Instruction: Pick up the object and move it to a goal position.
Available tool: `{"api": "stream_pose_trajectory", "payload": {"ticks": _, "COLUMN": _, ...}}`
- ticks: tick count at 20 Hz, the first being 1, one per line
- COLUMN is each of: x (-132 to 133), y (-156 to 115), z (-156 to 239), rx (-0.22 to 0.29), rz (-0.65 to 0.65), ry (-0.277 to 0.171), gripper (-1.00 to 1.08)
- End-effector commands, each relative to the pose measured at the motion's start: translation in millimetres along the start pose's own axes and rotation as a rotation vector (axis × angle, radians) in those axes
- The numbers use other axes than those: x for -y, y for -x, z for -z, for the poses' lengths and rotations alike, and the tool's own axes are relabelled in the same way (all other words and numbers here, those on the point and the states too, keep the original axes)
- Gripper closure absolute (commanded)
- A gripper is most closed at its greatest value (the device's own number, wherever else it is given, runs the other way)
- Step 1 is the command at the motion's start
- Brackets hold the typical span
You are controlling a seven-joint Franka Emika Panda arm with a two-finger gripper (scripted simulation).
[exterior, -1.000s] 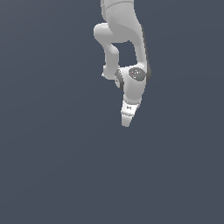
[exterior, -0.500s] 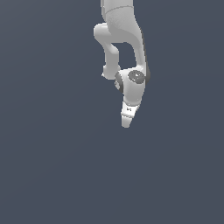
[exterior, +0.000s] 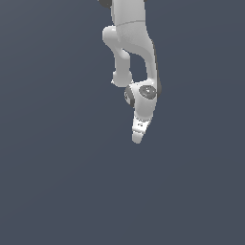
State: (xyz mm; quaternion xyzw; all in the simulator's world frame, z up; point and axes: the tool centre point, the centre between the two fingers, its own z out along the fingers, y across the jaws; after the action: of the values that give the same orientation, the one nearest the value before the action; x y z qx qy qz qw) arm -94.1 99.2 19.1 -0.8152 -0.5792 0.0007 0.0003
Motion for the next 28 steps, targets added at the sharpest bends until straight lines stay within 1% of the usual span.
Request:
{"api": "stream_pose_trajectory", "payload": {"ticks": 1, "x": -0.5, "y": 0.0, "z": -2.4, "rx": 0.000, "rz": 0.000, "ry": 0.001, "gripper": -0.92}}
{"api": "stream_pose_trajectory", "payload": {"ticks": 2, "x": -0.5, "y": 0.0, "z": -2.4, "rx": 0.000, "rz": 0.000, "ry": 0.001, "gripper": 1.08}}
{"api": "stream_pose_trajectory", "payload": {"ticks": 13, "x": -0.6, "y": -0.2, "z": -1.8, "rx": 0.000, "rz": 0.000, "ry": 0.002, "gripper": 1.08}}
{"api": "stream_pose_trajectory", "payload": {"ticks": 17, "x": -0.6, "y": -0.1, "z": 4.3, "rx": 0.000, "rz": 0.000, "ry": 0.002, "gripper": 1.08}}
{"api": "stream_pose_trajectory", "payload": {"ticks": 23, "x": -0.1, "y": 0.0, "z": 29.2, "rx": 0.000, "rz": 0.001, "ry": 0.002, "gripper": 1.08}}
{"api": "stream_pose_trajectory", "payload": {"ticks": 28, "x": 0.5, "y": -0.1, "z": 64.7, "rx": 0.001, "rz": 0.002, "ry": 0.002, "gripper": 1.08}}
